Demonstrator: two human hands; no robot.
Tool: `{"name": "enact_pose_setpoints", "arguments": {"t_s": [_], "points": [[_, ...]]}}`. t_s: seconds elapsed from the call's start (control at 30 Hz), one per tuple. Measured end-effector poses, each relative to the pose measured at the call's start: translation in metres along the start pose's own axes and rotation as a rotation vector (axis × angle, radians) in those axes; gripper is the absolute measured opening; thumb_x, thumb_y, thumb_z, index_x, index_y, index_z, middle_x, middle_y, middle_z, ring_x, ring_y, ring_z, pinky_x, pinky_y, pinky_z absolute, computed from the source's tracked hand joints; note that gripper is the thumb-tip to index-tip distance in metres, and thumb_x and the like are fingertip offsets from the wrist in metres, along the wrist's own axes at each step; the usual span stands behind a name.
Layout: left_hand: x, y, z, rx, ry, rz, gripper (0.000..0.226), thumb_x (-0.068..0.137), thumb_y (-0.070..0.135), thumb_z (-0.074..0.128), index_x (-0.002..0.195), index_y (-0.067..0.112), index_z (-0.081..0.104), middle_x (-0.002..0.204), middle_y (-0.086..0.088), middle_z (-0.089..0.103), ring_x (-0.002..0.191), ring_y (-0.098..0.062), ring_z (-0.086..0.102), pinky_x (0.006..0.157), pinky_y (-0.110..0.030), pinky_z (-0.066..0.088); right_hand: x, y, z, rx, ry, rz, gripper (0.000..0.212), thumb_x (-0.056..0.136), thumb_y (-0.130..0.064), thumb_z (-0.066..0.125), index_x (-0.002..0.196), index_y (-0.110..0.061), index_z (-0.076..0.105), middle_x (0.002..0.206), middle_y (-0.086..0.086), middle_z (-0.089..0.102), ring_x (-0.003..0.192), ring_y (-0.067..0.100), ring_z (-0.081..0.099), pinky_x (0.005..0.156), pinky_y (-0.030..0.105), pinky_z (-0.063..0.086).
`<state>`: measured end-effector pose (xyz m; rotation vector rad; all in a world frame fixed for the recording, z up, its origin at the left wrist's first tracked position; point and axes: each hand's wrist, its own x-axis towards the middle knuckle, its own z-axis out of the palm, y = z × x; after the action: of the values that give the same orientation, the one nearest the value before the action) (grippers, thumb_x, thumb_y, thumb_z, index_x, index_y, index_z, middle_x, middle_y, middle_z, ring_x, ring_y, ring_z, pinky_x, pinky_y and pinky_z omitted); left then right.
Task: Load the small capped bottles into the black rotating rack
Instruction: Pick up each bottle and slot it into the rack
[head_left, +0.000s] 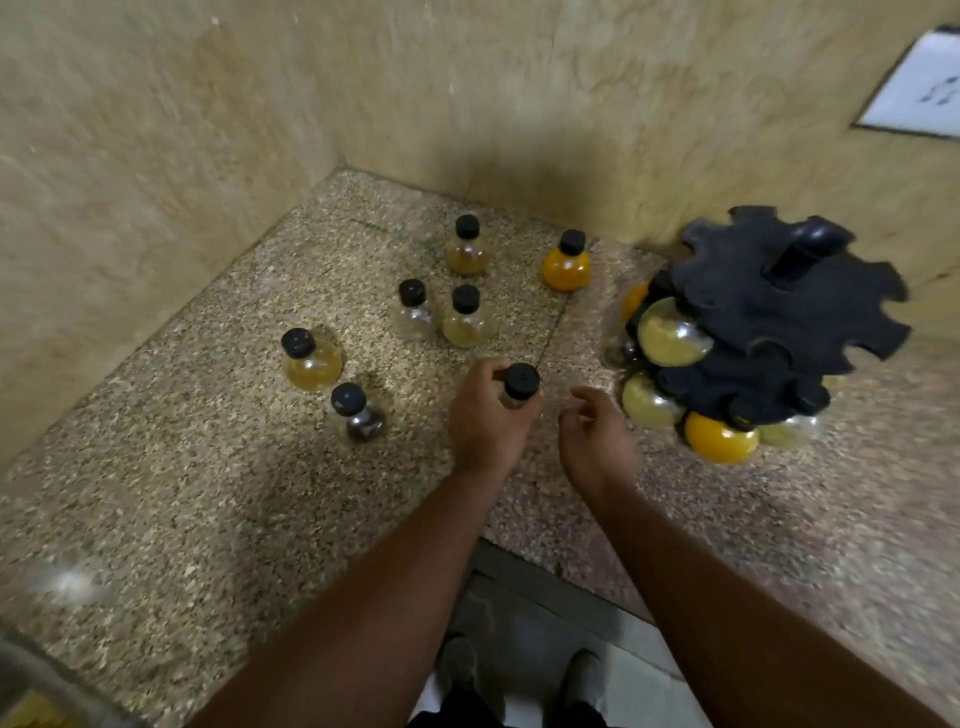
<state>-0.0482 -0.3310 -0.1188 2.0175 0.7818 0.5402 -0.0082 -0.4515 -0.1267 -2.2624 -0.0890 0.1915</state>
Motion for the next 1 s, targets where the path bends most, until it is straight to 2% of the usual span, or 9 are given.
{"name": "enact_pose_setpoints", "arguments": {"t_s": [0.1, 0.2, 0.27, 0.37, 0.53, 0.77, 0.87, 0.97, 1.0], "points": [[-0.007, 0.029, 0.019, -0.005, -0.093, 0.082, 0.051, 0.072, 0.04, 0.085, 0.115, 0.021, 0.064, 0.112, 0.003, 0.07, 0.102, -0.012, 0.063, 0.08, -0.027, 0.05, 0.004, 0.01, -0.035, 0.135, 0.121, 0.025, 0.034, 0.096, -0.047, 0.052, 0.122, -0.03, 0.065, 0.107, -0.001, 0.072, 0.098, 0.023, 0.067, 0.077, 0.034, 0.051], [-0.021, 0.056, 0.036, -0.056, -0.179, 0.123, 0.05, 0.072, 0.043, 0.085, 0.113, 0.024, 0.065, 0.111, 0.005, 0.07, 0.1, -0.011, 0.064, 0.078, -0.027, 0.052, 0.006, 0.02, -0.068, 0.309, 0.23, 0.056, 0.023, 0.098, -0.041, 0.055, 0.11, -0.027, 0.07, 0.099, -0.005, 0.07, 0.098, 0.021, 0.065, 0.08, 0.034, 0.05], [-0.03, 0.074, 0.047, -0.07, -0.216, 0.18, 0.052, 0.07, 0.044, 0.086, 0.114, 0.024, 0.066, 0.111, 0.004, 0.07, 0.099, -0.011, 0.064, 0.078, -0.028, 0.053, 0.01, 0.028, -0.092, 0.456, 0.297, 0.107, 0.026, 0.098, -0.039, 0.059, 0.114, -0.022, 0.071, 0.103, -0.006, 0.07, 0.103, 0.018, 0.065, 0.087, 0.033, 0.051], [-0.038, 0.093, 0.055, -0.1, -0.269, 0.263, 0.052, 0.07, 0.04, 0.087, 0.115, 0.023, 0.068, 0.109, 0.006, 0.071, 0.094, -0.004, 0.06, 0.074, -0.017, 0.048, 0.021, 0.032, -0.118, 0.681, 0.308, 0.196, 0.039, 0.094, -0.043, 0.064, 0.122, -0.016, 0.069, 0.112, 0.003, 0.073, 0.106, 0.019, 0.068, 0.096, 0.039, 0.055], [-0.04, 0.122, 0.07, -0.11, -0.344, 0.419, 0.052, 0.069, 0.044, 0.084, 0.114, 0.024, 0.067, 0.111, 0.008, 0.067, 0.1, -0.008, 0.063, 0.083, -0.033, 0.056, 0.034, 0.027, -0.157, 0.897, 0.334, 0.223, 0.029, 0.094, -0.039, 0.066, 0.083, -0.012, 0.066, 0.078, 0.008, 0.065, 0.064, 0.021, 0.057, 0.063, 0.036, 0.05], [-0.03, 0.153, 0.084, -0.045, -0.476, 0.559, 0.05, 0.084, 0.032, 0.077, 0.129, 0.016, 0.059, 0.126, 0.0, 0.057, 0.115, -0.014, 0.055, 0.094, -0.025, 0.047, 0.055, 0.026, -0.184, 1.088, 0.315, 0.371, 0.009, 0.095, -0.021, 0.068, 0.099, -0.013, 0.068, 0.074, 0.008, 0.066, 0.051, 0.019, 0.054, 0.056, 0.031, 0.048], [-0.027, 0.161, 0.092, 0.008, -0.511, 0.605, 0.052, 0.088, 0.029, 0.073, 0.134, 0.013, 0.056, 0.13, -0.004, 0.054, 0.12, -0.018, 0.053, 0.099, -0.026, 0.043, 0.064, 0.03, -0.19, 1.131, 0.296, 0.366, 0.026, 0.093, -0.016, 0.069, 0.119, -0.014, 0.065, 0.092, 0.01, 0.073, 0.061, 0.022, 0.064, 0.059, 0.033, 0.053], [-0.023, 0.163, 0.1, 0.054, -0.506, 0.62, 0.05, 0.089, 0.027, 0.072, 0.134, 0.014, 0.055, 0.131, -0.005, 0.052, 0.119, -0.022, 0.055, 0.099, -0.032, 0.047, 0.062, 0.032, -0.196, 1.008, 0.185, 0.355, 0.009, 0.099, -0.019, 0.061, 0.099, -0.012, 0.067, 0.069, 0.006, 0.063, 0.041, 0.015, 0.048, 0.038, 0.024, 0.034], [-0.022, 0.163, 0.102, 0.076, -0.489, 0.617, 0.049, 0.089, 0.028, 0.071, 0.134, 0.015, 0.055, 0.132, -0.004, 0.051, 0.119, -0.022, 0.055, 0.097, -0.034, 0.048, 0.062, 0.033, -0.197, 0.978, 0.16, 0.351, 0.013, 0.101, -0.02, 0.059, 0.093, -0.012, 0.067, 0.066, 0.006, 0.06, 0.038, 0.013, 0.045, 0.036, 0.023, 0.03]]}}
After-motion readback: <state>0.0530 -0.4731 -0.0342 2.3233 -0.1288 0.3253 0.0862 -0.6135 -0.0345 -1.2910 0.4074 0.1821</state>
